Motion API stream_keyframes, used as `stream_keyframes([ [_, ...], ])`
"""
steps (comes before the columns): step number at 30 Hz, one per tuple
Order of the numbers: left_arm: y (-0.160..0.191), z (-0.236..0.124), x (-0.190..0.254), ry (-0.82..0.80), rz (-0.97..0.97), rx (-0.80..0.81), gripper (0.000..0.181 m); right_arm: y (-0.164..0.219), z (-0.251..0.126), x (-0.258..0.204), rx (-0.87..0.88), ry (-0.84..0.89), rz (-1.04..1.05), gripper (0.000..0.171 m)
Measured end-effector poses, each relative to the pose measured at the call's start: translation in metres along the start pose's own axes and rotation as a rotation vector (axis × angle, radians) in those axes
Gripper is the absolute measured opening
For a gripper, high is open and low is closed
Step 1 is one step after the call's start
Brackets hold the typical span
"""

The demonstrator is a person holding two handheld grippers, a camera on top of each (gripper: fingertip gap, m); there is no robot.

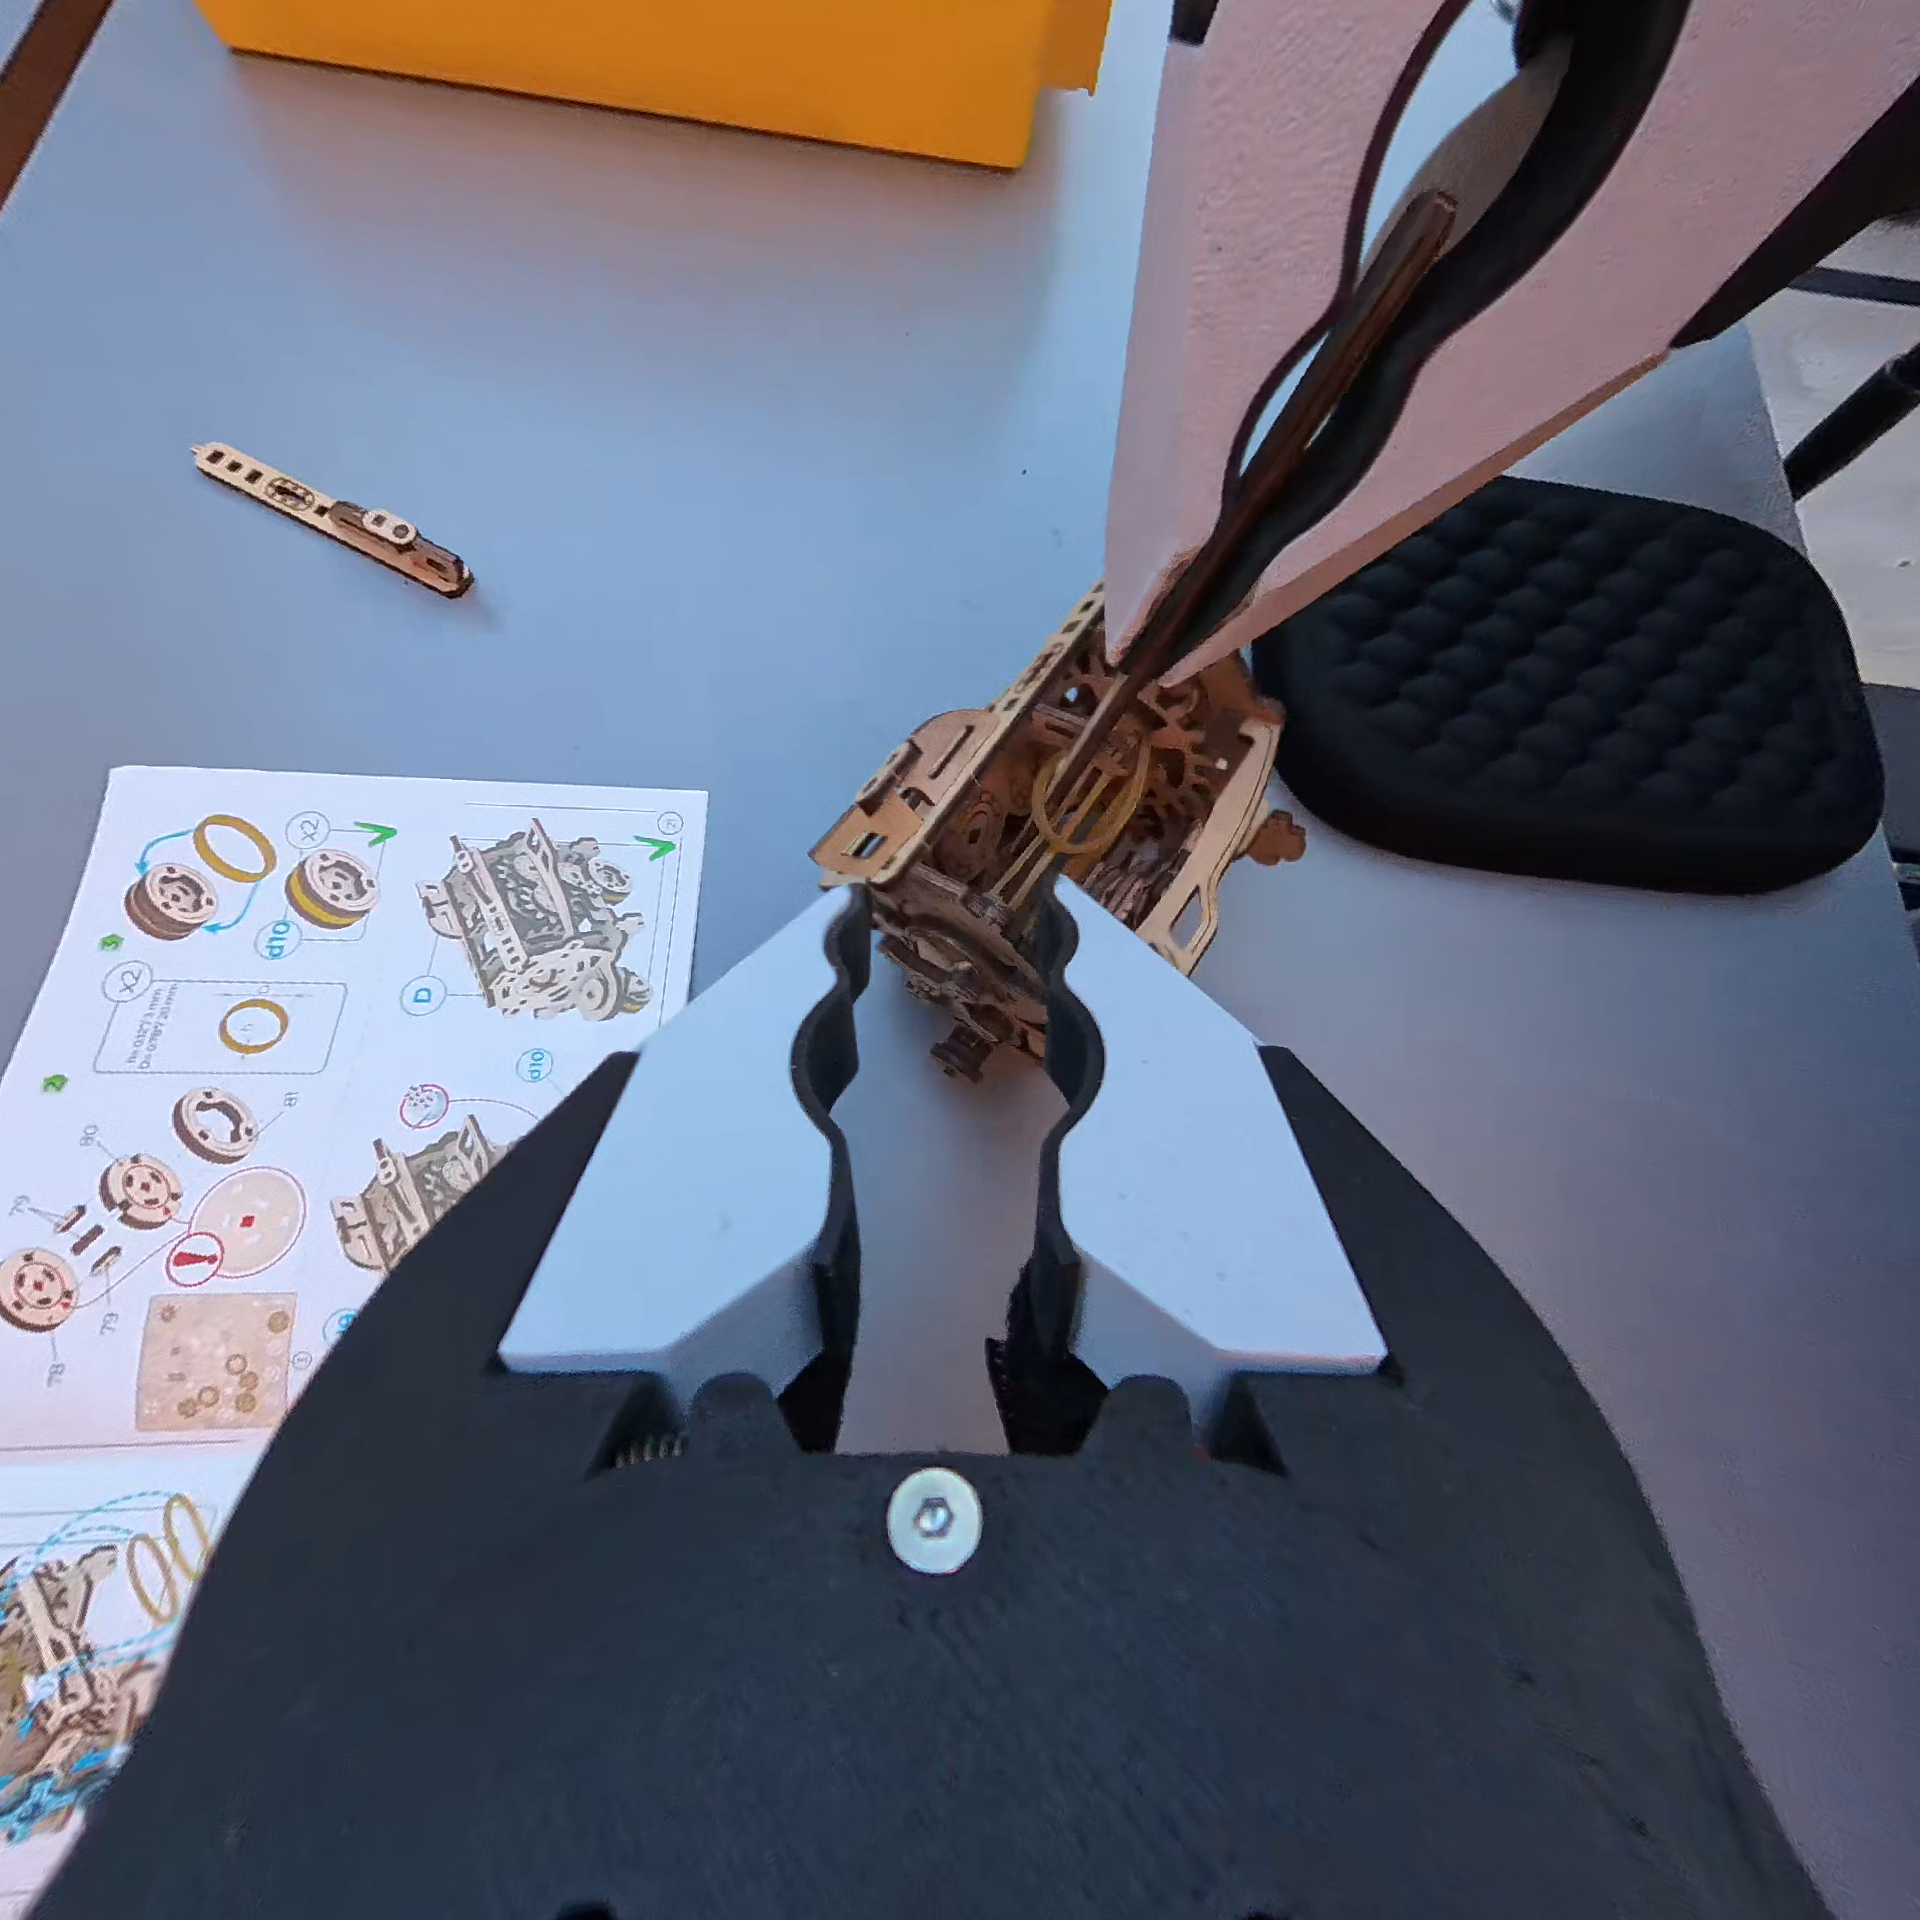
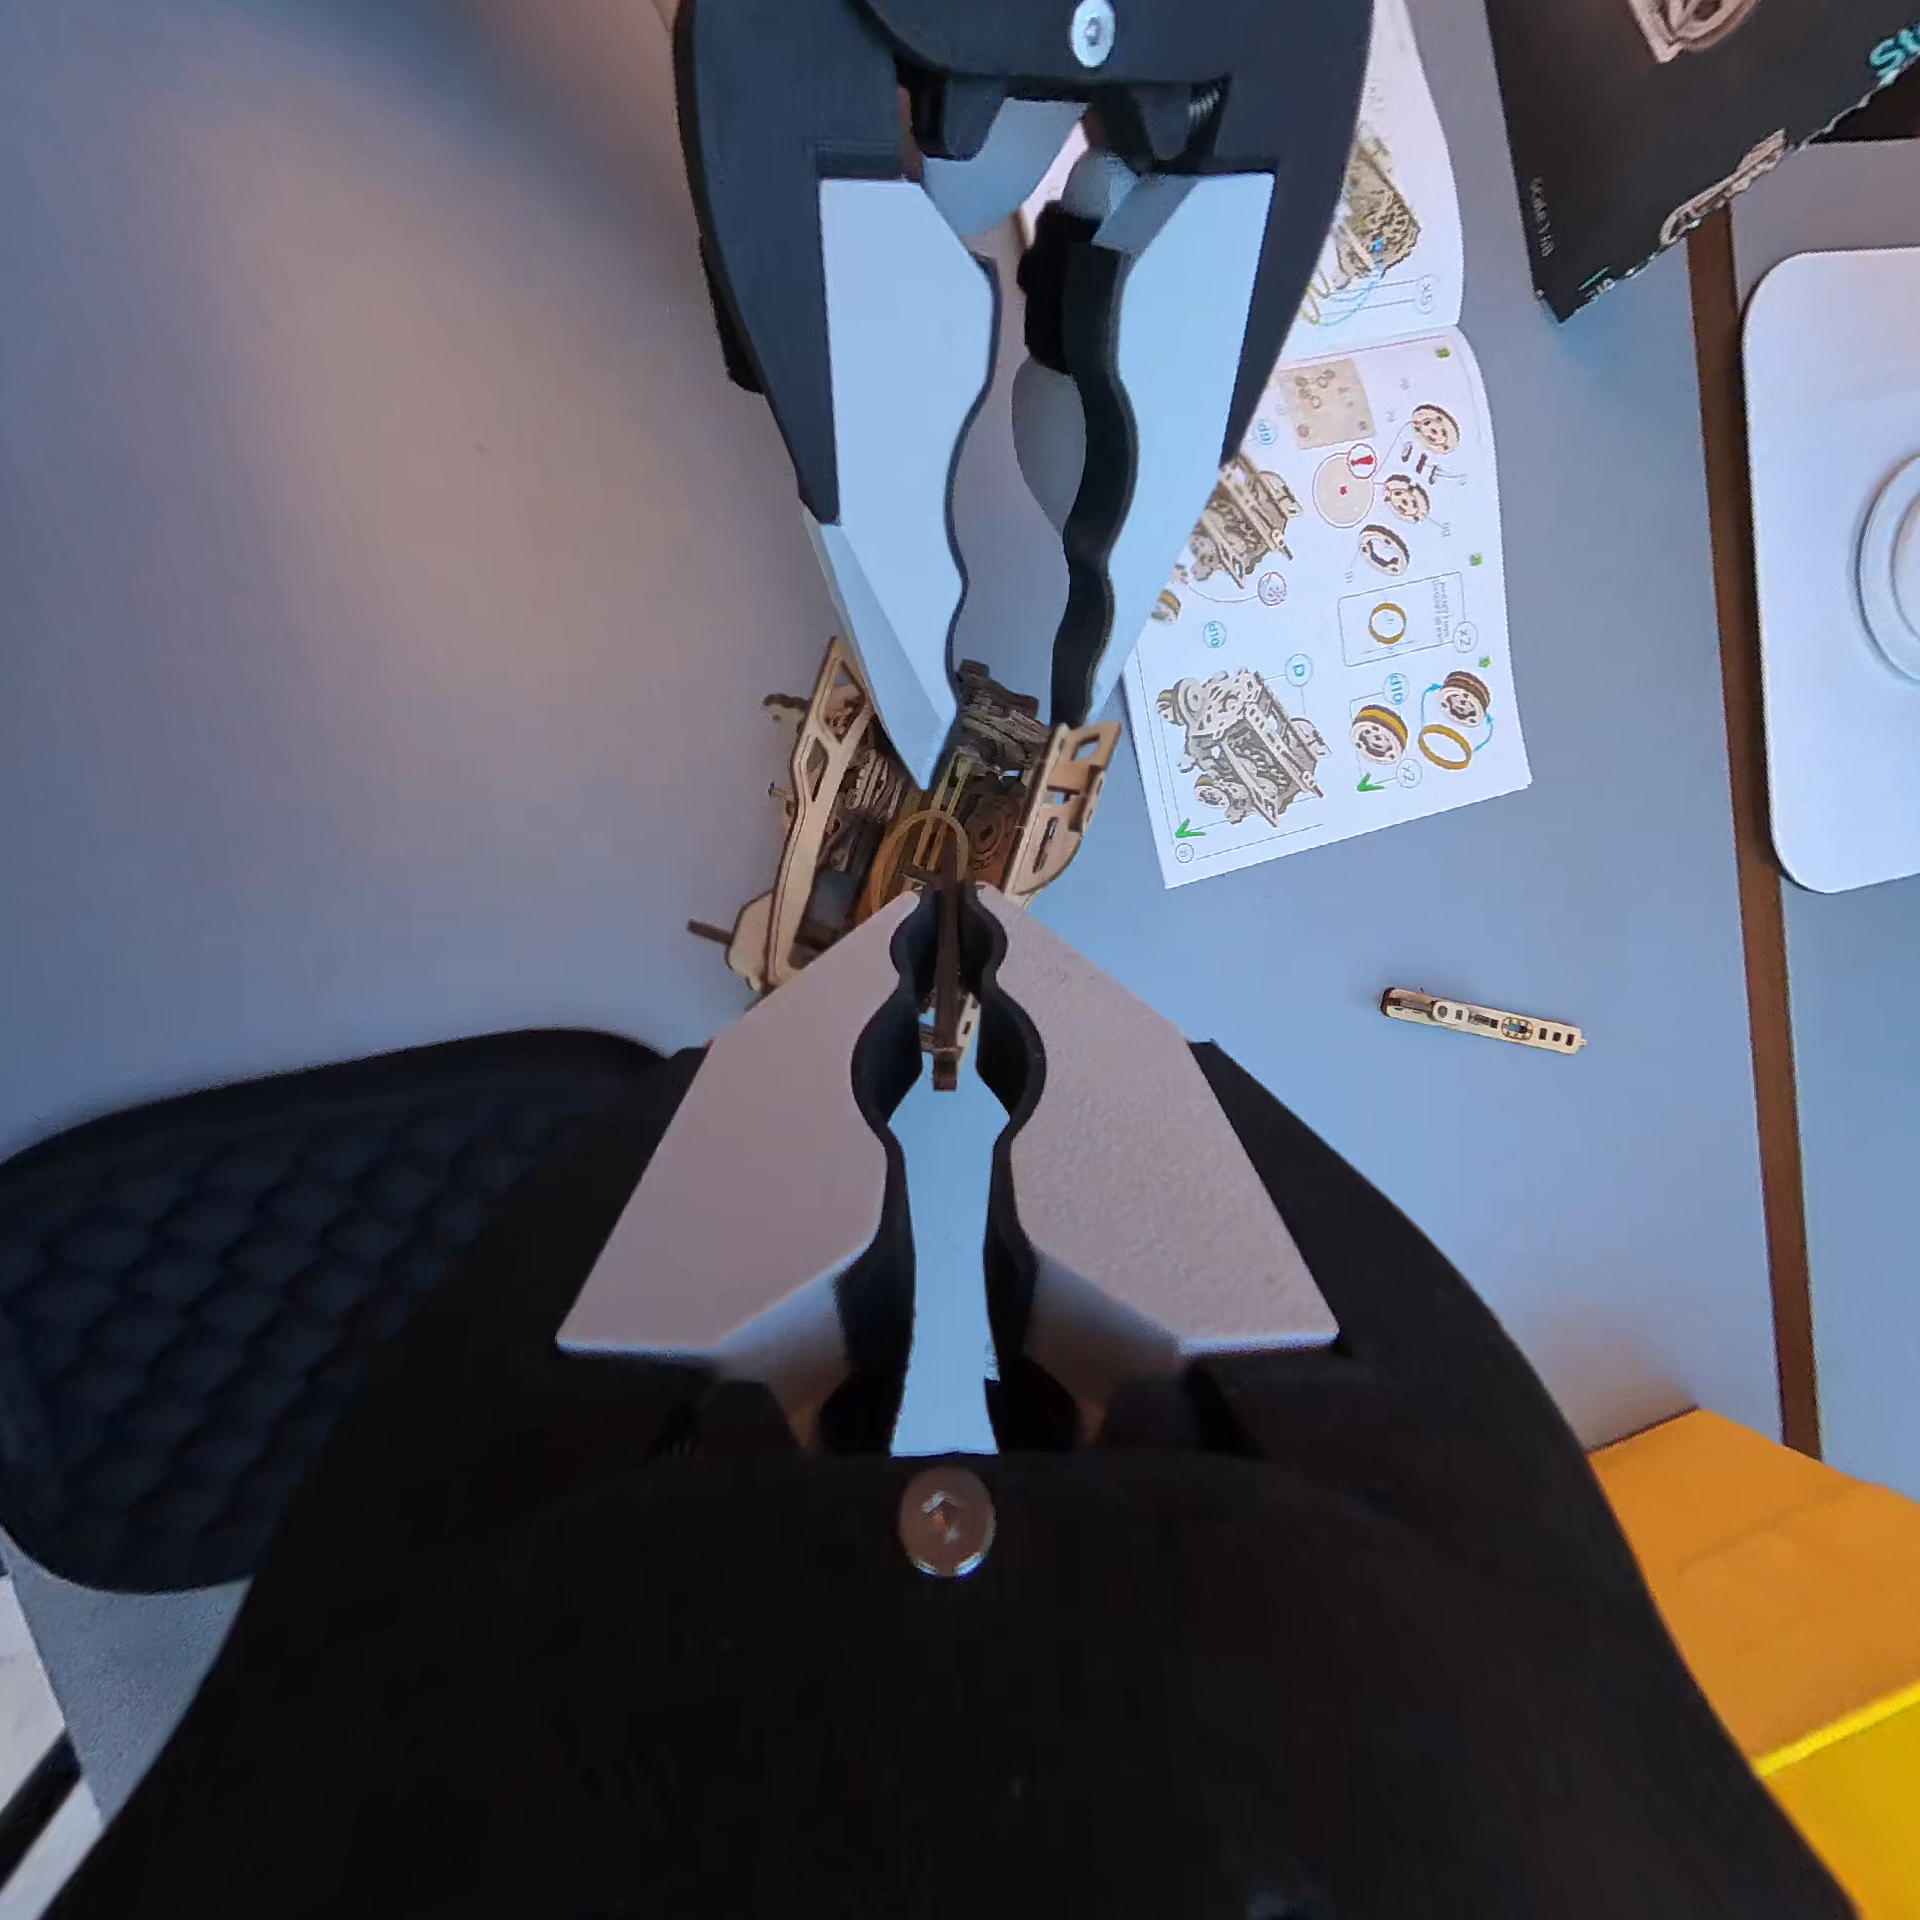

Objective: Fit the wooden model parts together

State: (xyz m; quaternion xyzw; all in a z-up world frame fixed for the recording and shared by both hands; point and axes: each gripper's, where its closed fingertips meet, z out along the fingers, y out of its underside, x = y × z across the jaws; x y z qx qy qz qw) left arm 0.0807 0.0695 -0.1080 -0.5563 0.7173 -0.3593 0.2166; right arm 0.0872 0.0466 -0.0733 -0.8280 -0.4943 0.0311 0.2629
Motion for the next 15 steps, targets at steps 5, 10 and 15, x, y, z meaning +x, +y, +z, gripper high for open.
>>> stream_keyframes([
  [5,0.001,-0.001,-0.006,0.029,0.027,-0.012,0.029,-0.004,0.001,0.002,-0.068,-0.031,-0.074,0.001],
  [10,-0.004,-0.005,-0.012,0.075,0.029,0.012,0.022,-0.008,0.001,0.006,-0.097,-0.051,-0.116,0.001],
  [15,-0.007,-0.011,-0.009,0.120,-0.011,0.031,0.021,-0.010,0.000,0.004,-0.101,-0.093,-0.113,0.001],
])
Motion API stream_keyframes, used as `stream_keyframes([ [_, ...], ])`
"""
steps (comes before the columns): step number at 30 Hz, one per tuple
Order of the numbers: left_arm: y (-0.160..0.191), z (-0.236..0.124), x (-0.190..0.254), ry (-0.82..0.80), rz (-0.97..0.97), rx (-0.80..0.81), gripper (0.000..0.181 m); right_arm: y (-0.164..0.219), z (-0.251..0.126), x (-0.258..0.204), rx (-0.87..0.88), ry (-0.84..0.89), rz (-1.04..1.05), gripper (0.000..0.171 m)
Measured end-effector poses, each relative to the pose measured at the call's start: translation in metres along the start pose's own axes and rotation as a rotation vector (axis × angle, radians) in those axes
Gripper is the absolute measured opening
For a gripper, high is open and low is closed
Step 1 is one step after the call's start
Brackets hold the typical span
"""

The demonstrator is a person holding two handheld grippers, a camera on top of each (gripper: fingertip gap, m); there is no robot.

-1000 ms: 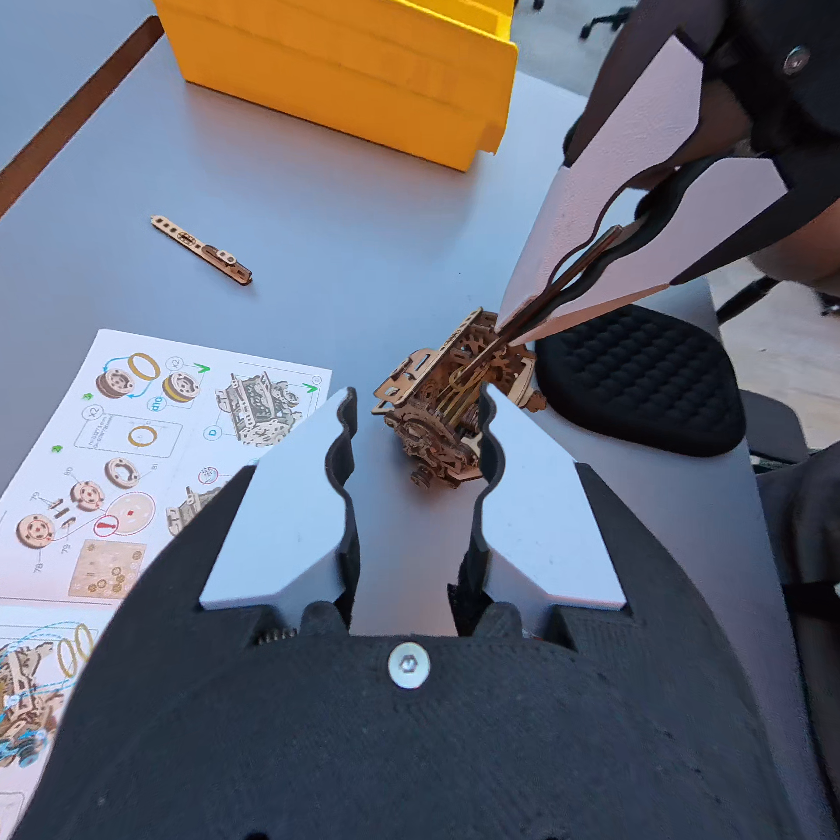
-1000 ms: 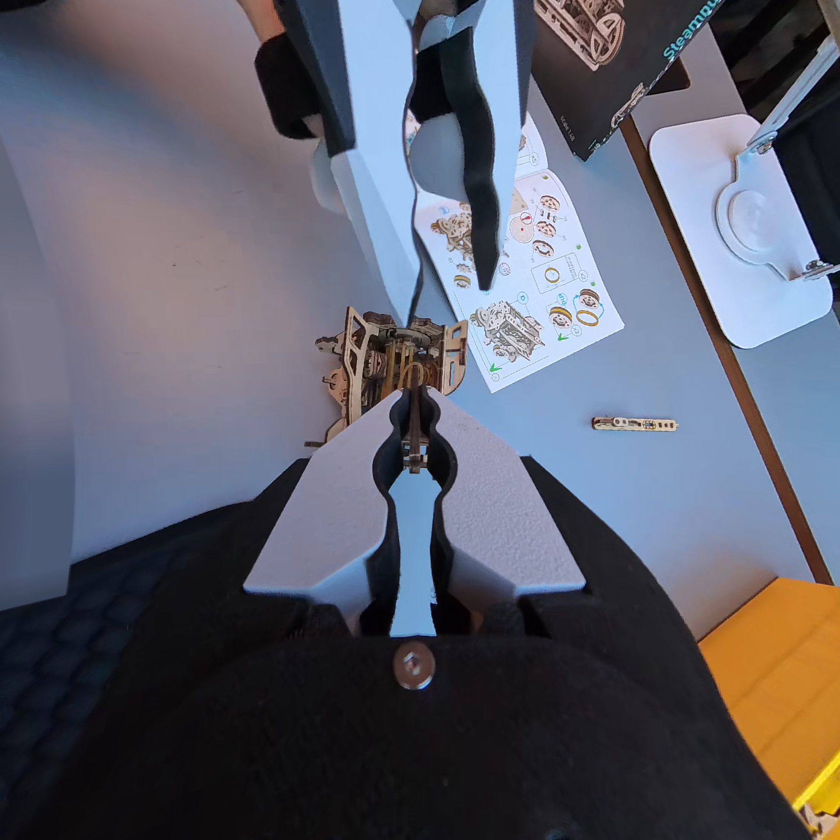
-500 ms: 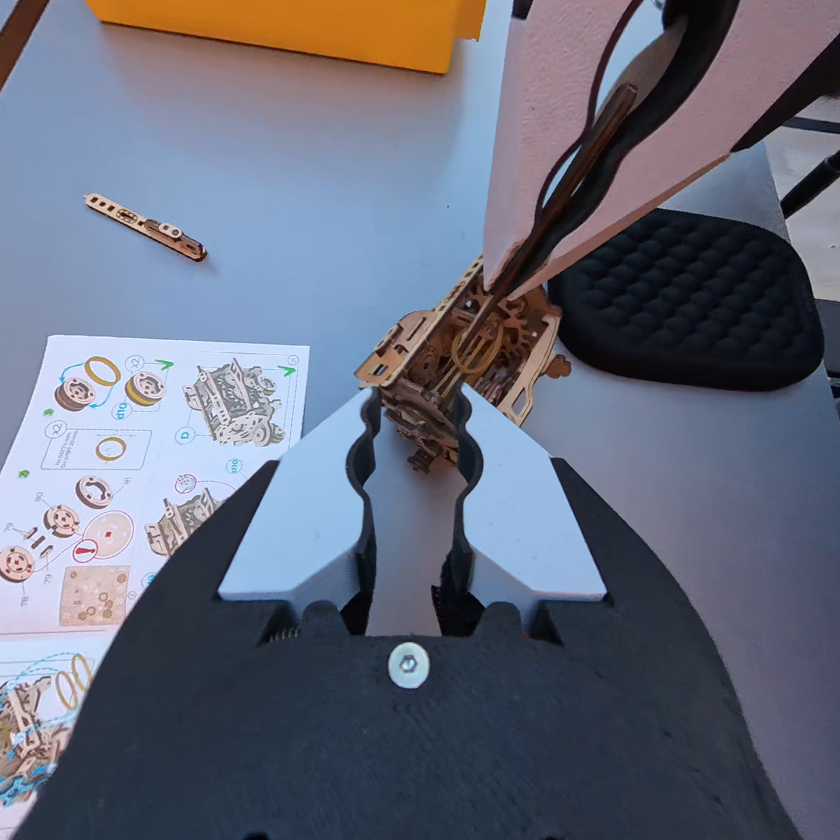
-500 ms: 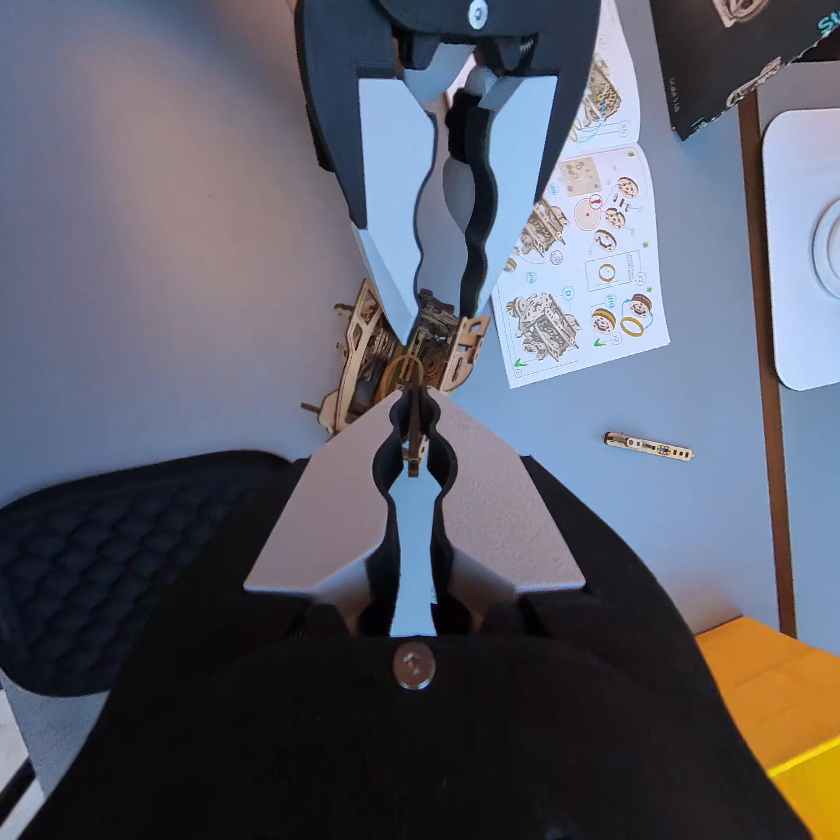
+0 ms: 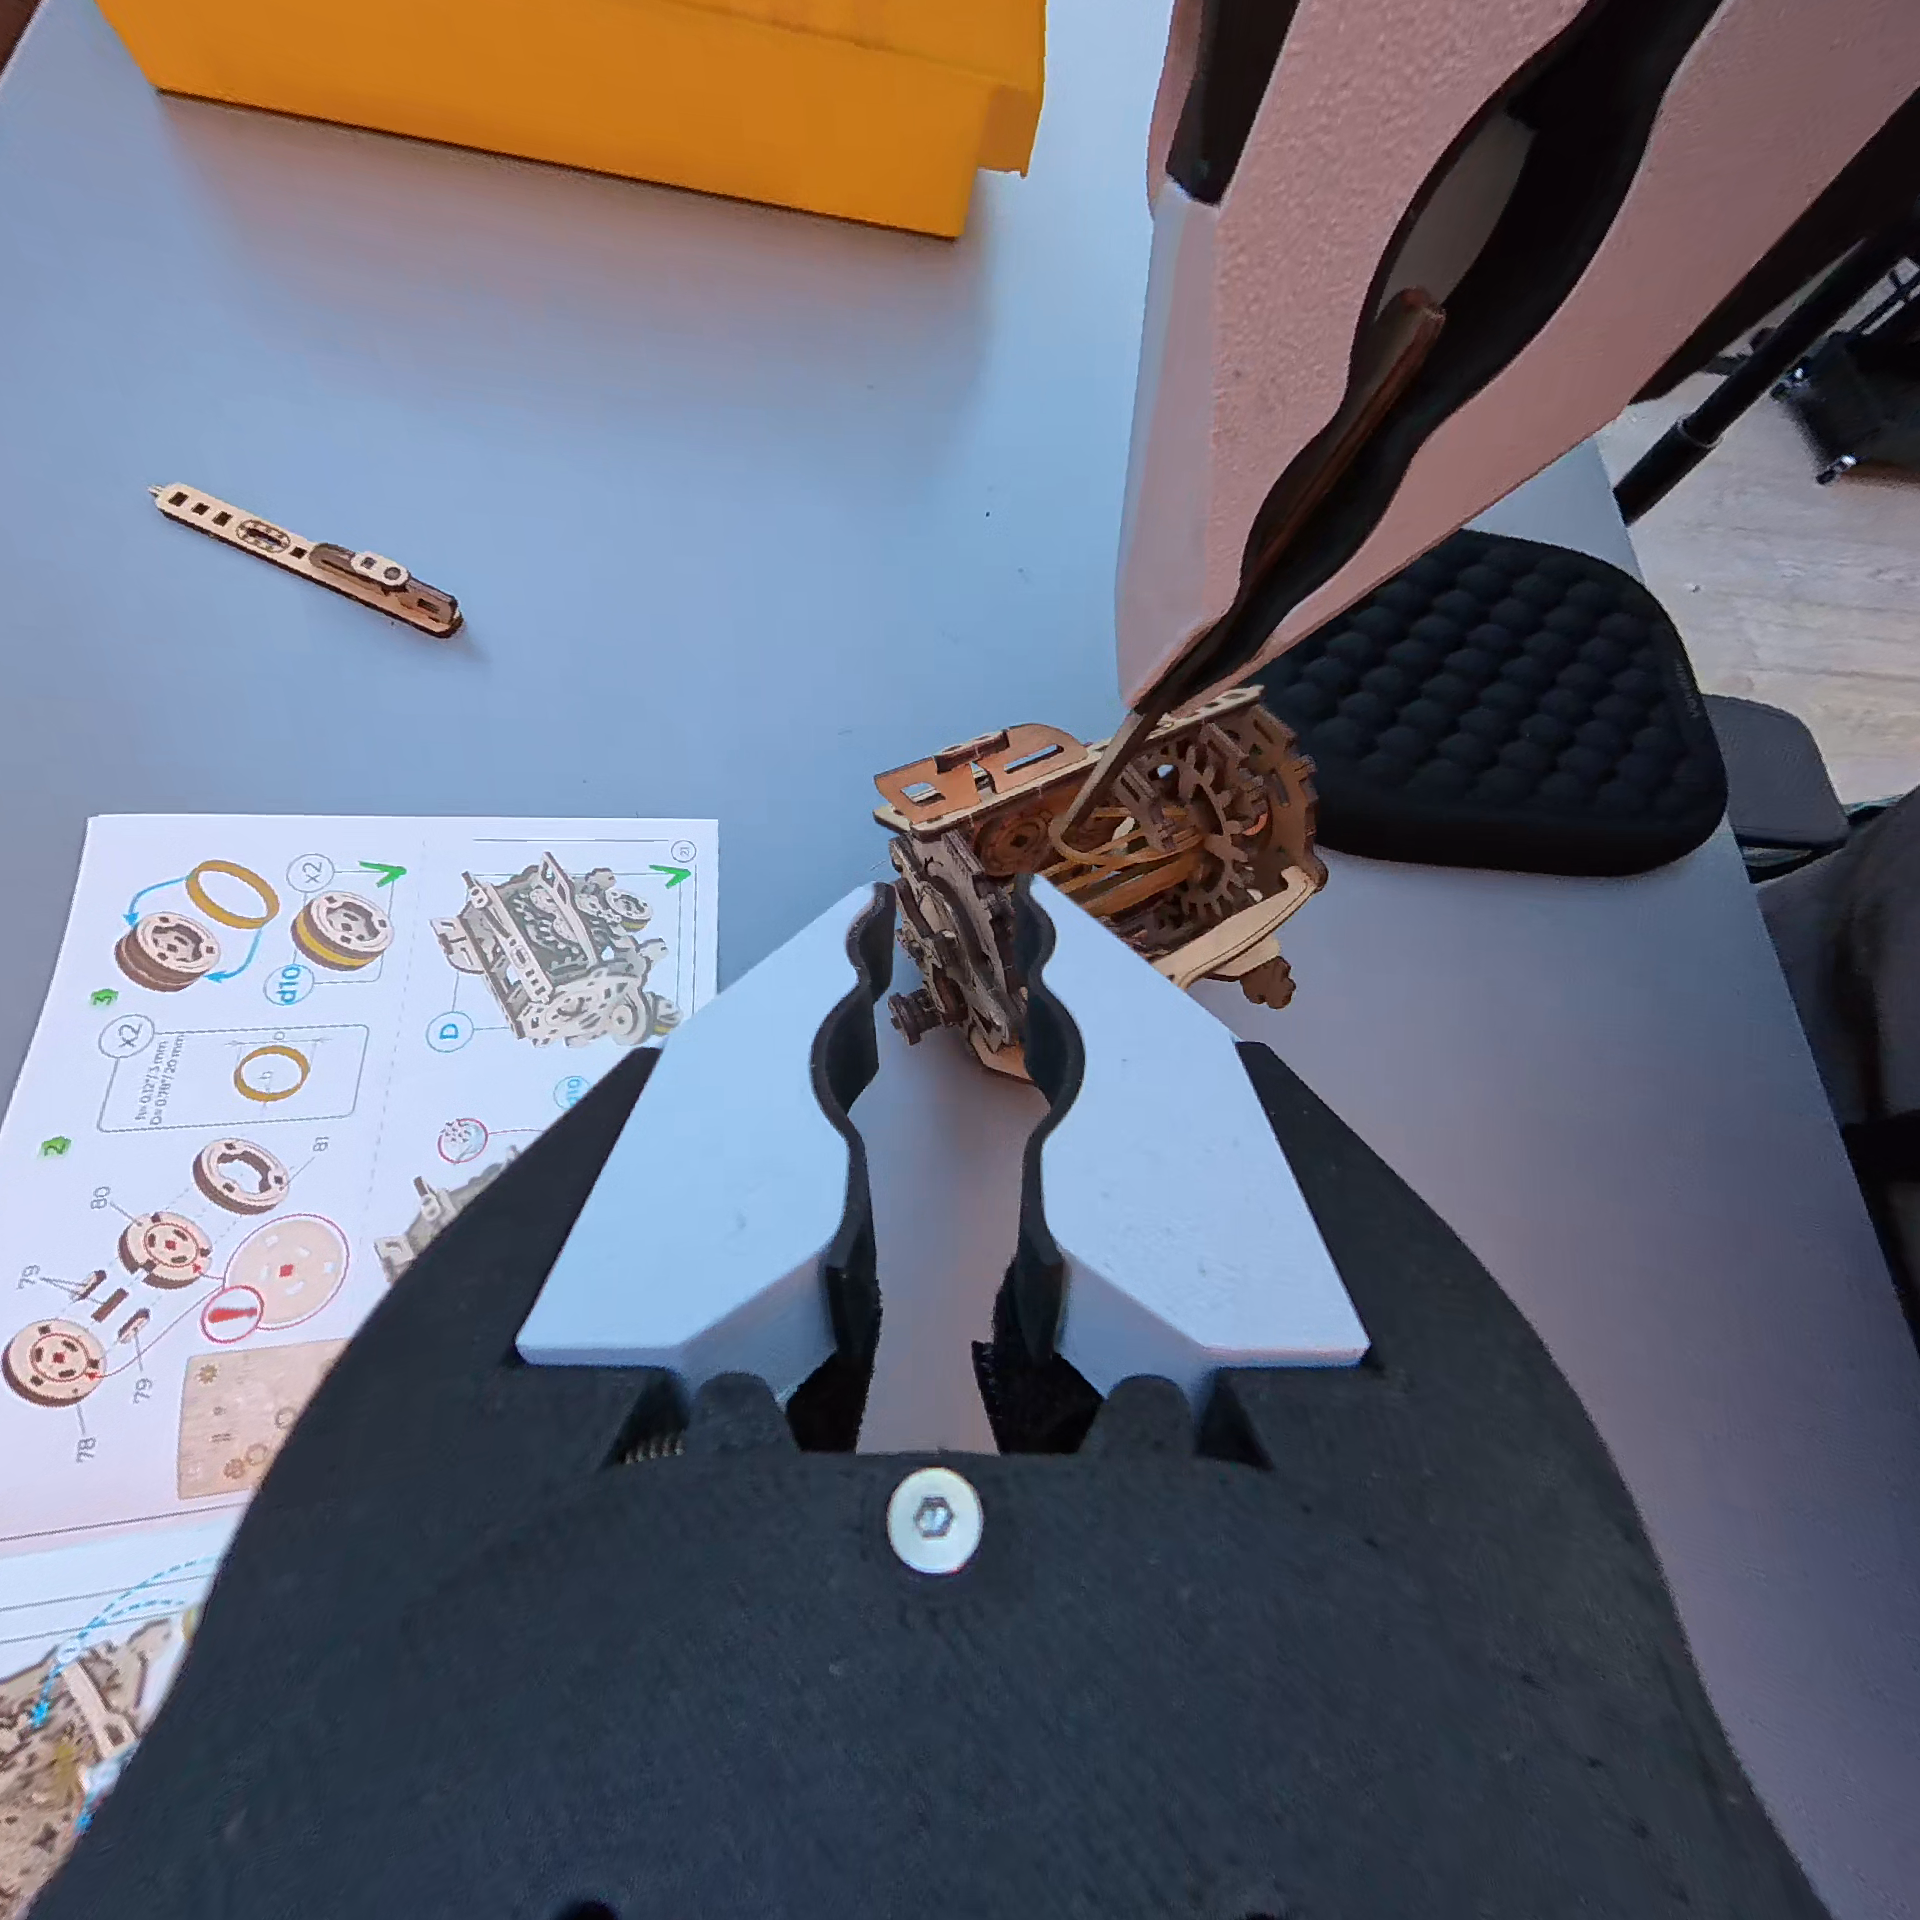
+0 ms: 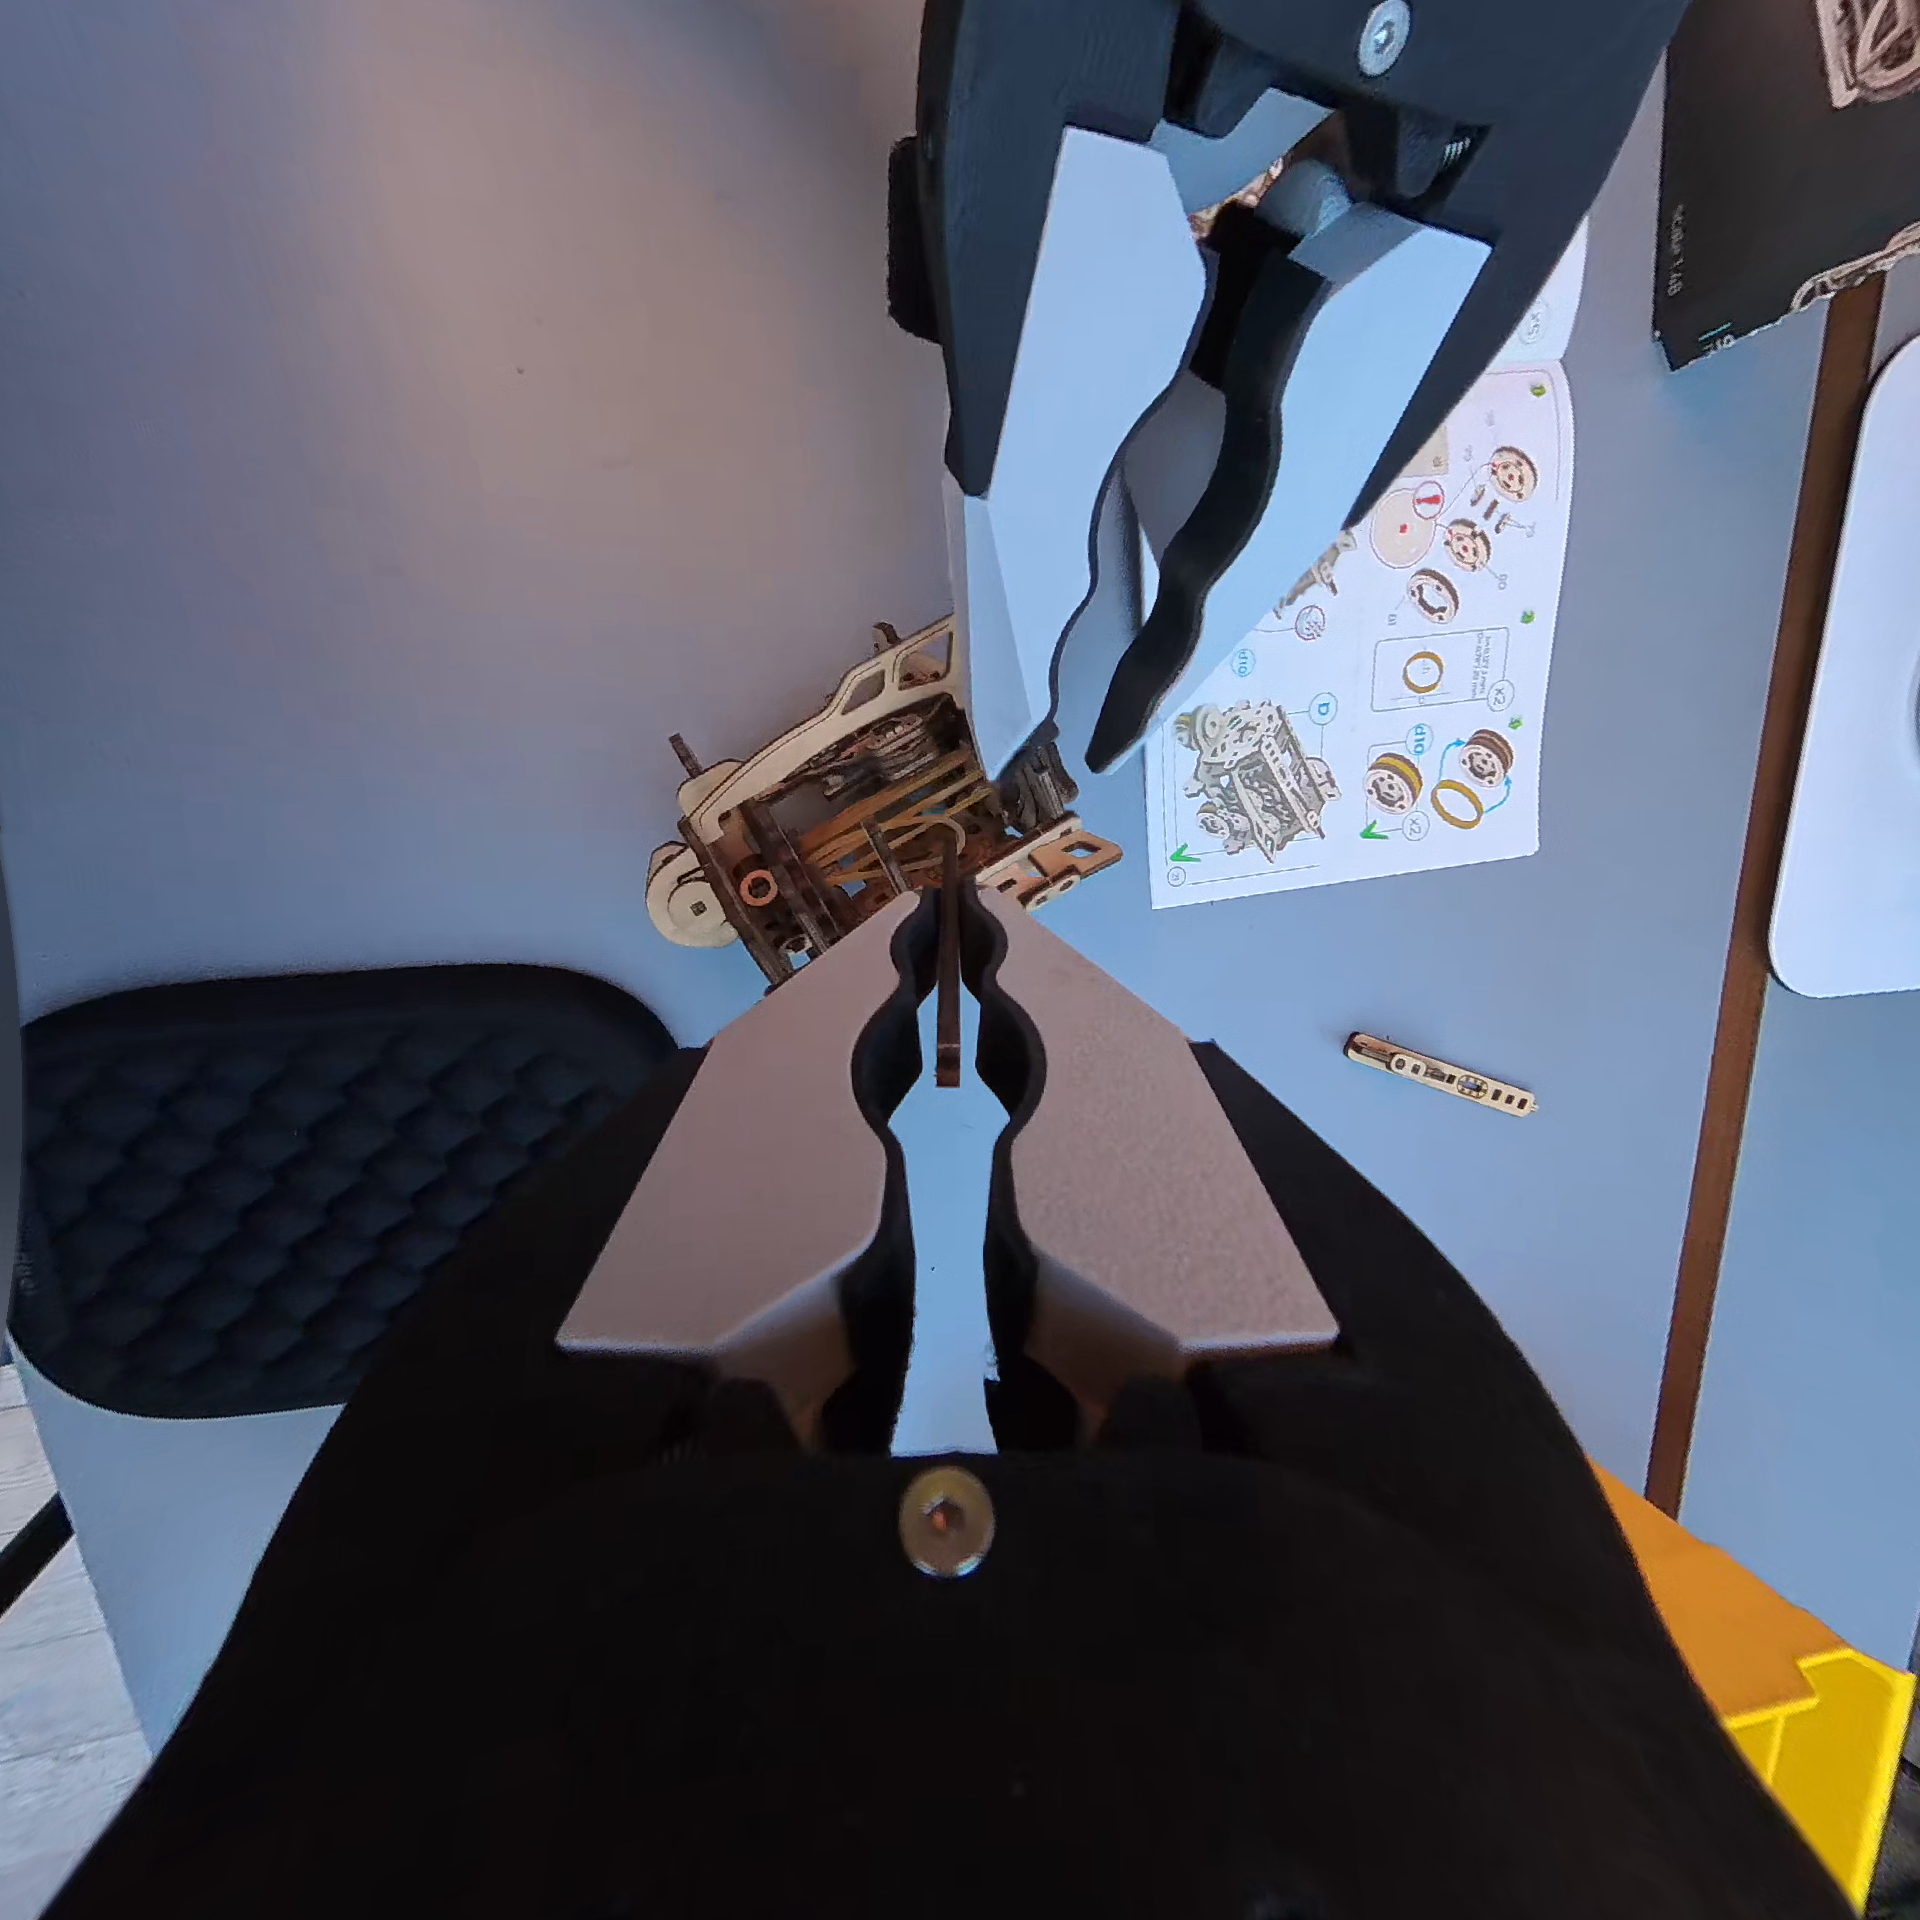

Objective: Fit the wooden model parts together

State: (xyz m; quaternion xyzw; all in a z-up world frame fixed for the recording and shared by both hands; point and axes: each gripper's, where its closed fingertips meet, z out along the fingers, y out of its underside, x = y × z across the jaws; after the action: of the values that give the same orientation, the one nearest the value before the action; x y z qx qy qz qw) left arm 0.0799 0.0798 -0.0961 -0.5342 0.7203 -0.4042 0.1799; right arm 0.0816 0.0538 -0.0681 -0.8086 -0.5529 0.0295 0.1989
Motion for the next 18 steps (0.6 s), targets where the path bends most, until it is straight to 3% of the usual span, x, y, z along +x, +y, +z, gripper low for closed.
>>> stream_keyframes([
  [18,0.0000,0.0028,0.0031,0.007,0.048,-0.010,0.012,0.0016,-0.0037,-0.0019,-0.067,0.003,-0.036,0.001],
])
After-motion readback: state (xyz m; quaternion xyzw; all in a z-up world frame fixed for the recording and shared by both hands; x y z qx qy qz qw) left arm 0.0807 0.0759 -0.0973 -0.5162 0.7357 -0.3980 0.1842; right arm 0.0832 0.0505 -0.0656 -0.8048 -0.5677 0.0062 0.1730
